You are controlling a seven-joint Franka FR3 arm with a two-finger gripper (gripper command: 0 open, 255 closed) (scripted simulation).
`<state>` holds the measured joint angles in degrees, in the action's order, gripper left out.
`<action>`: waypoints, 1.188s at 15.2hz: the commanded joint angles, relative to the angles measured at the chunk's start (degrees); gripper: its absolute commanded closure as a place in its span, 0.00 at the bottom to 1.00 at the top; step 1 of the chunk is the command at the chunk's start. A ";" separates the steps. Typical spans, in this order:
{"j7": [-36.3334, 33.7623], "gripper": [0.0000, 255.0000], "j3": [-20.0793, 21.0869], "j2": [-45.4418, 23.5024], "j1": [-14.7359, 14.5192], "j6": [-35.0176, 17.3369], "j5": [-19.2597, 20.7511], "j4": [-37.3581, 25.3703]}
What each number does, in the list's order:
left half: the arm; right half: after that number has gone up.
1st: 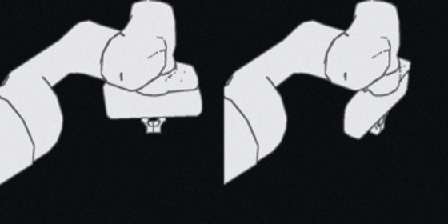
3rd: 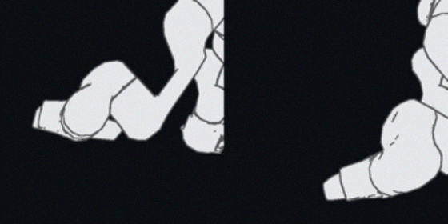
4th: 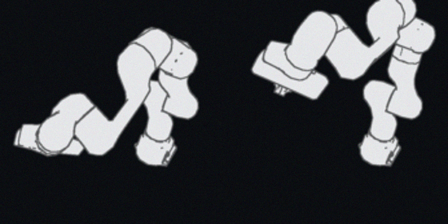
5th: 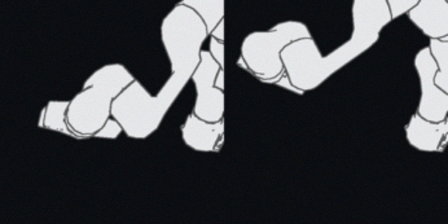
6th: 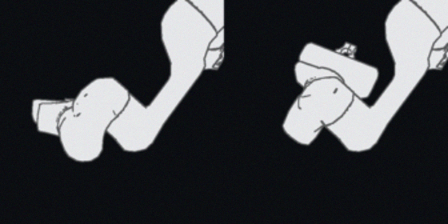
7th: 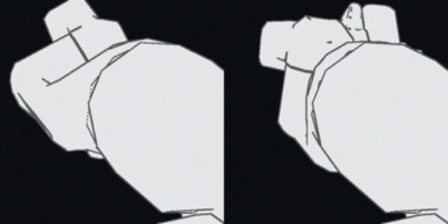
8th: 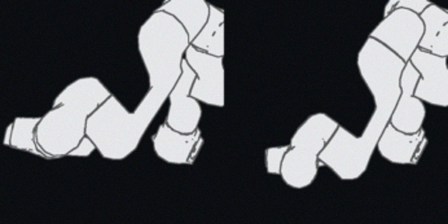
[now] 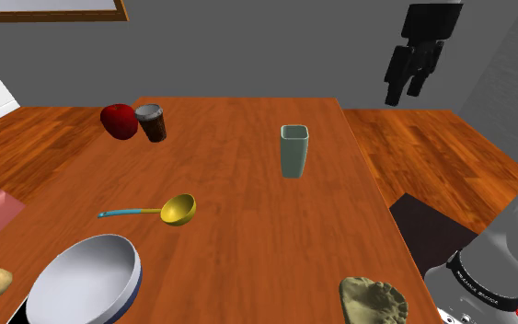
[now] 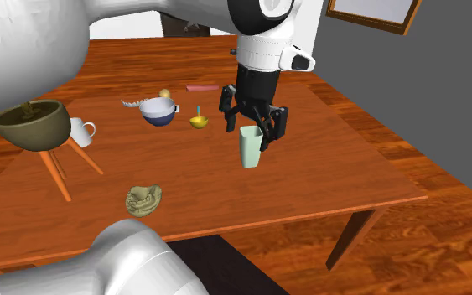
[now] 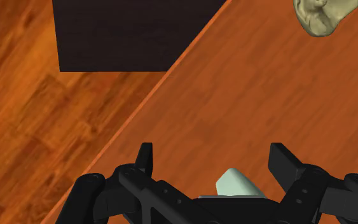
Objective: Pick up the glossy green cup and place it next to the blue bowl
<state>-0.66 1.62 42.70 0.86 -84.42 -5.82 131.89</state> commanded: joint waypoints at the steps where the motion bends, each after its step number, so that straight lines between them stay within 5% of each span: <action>1: 0.00 0.00 0.00 0.00 0.00 0.00 0.00 0.00; 10: -9.80 0.00 9.13 -13.13 -1.11 -13.68 -1.97 -1.90; 18: -19.72 0.00 16.26 -28.62 -1.15 -23.28 1.34 -9.10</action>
<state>-18.74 16.87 16.23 -0.21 -106.39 -5.09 123.75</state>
